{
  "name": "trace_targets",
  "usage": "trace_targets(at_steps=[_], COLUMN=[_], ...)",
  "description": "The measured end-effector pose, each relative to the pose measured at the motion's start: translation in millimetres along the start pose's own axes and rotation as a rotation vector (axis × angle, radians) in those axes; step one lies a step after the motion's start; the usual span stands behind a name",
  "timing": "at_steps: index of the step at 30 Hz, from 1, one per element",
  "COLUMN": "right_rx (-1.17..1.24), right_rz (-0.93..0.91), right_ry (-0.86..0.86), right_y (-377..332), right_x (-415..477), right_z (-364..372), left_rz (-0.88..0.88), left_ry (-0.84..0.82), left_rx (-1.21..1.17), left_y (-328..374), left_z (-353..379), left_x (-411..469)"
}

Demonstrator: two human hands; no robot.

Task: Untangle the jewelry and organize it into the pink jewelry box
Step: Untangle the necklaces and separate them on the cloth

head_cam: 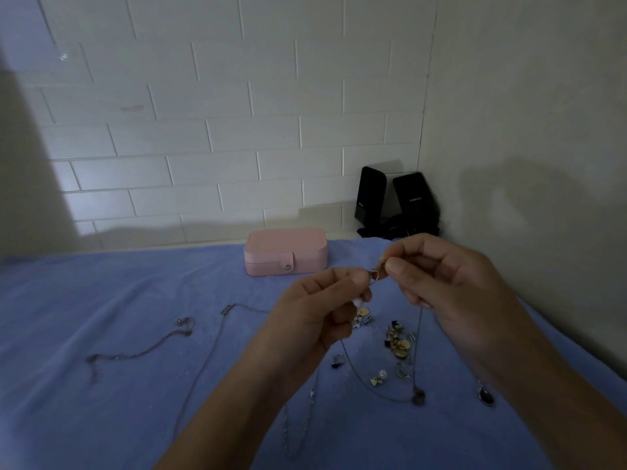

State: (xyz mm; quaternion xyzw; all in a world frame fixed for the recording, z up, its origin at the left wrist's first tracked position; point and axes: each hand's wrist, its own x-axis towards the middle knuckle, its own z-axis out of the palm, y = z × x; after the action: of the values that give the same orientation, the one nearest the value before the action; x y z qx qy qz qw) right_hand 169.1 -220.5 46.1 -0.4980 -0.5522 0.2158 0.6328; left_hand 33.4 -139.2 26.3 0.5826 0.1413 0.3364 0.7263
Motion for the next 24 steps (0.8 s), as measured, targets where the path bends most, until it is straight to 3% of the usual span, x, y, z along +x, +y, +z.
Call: trace_targets(at_steps=[4, 11, 19, 24], right_rx=[0.001, 0.038, -0.064, 0.000], right_rz=[-0.020, 0.004, -0.026, -0.004], right_ry=[-0.005, -0.061, -0.066, -0.090], right_y=[-2.6, -4.7, -6.0, -9.4], right_x=[0.9, -0.2, 0.4, -1.1], right_z=[-2.3, -2.6, -5.9, -5.6], left_rz=[0.128, 0.273, 0.342, 0.329], left_ry=[0.101, 0.133, 0.167, 0.174], left_rx=[0.133, 0.365, 0.365, 0.328], left_y=[-1.0, 3.8, 7.7, 10.0], left_z=[-4.9, 0.0, 5.7, 5.3], left_x=[2.5, -2.5, -6.4, -7.3])
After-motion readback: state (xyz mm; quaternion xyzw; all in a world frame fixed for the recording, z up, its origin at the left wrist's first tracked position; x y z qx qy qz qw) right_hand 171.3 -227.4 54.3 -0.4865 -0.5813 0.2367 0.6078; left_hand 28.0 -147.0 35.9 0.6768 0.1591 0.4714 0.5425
